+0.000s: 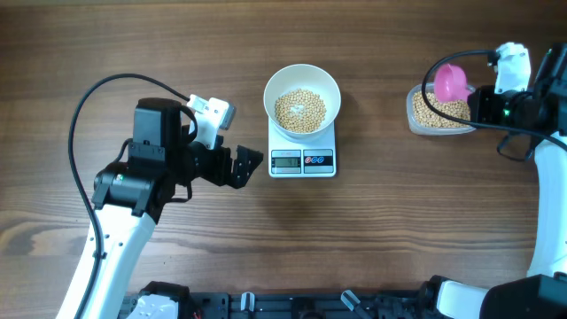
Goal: Scoop item into bowl and weigh 150g on scale
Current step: 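Move the empty pink scoop back into the soybean tub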
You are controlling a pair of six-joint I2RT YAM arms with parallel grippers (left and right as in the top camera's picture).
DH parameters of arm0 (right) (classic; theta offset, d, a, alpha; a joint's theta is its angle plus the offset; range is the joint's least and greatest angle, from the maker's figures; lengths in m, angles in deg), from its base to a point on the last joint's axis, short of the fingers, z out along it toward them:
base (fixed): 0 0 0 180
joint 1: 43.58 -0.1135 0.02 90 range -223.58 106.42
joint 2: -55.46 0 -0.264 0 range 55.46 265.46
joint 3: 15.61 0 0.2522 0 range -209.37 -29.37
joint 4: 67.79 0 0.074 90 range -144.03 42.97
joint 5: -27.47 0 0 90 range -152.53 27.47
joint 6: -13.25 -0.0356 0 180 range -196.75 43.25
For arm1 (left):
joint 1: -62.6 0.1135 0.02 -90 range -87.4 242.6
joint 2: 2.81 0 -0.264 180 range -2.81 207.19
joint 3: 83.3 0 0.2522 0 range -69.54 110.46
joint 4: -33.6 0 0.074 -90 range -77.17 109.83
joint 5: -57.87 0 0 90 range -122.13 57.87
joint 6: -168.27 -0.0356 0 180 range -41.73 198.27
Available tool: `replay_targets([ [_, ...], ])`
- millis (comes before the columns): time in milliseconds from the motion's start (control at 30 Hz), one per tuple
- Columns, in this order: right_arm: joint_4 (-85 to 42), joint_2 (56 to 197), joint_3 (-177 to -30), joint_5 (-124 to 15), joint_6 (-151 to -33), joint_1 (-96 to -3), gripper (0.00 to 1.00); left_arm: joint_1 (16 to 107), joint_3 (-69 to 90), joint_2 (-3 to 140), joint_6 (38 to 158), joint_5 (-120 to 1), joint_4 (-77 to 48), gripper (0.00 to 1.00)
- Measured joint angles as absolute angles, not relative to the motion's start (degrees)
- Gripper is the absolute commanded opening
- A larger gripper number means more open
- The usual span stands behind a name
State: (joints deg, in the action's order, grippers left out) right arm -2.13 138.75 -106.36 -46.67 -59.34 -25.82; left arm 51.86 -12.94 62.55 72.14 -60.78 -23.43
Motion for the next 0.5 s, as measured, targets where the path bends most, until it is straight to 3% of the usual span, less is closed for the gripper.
replay_targets([
  [500, -2.2, 141.2, -106.3, -56.6, -58.4, -26.2, 0.04, 51.9, -12.9, 62.6, 72.1, -60.8, -23.4, 1.0],
])
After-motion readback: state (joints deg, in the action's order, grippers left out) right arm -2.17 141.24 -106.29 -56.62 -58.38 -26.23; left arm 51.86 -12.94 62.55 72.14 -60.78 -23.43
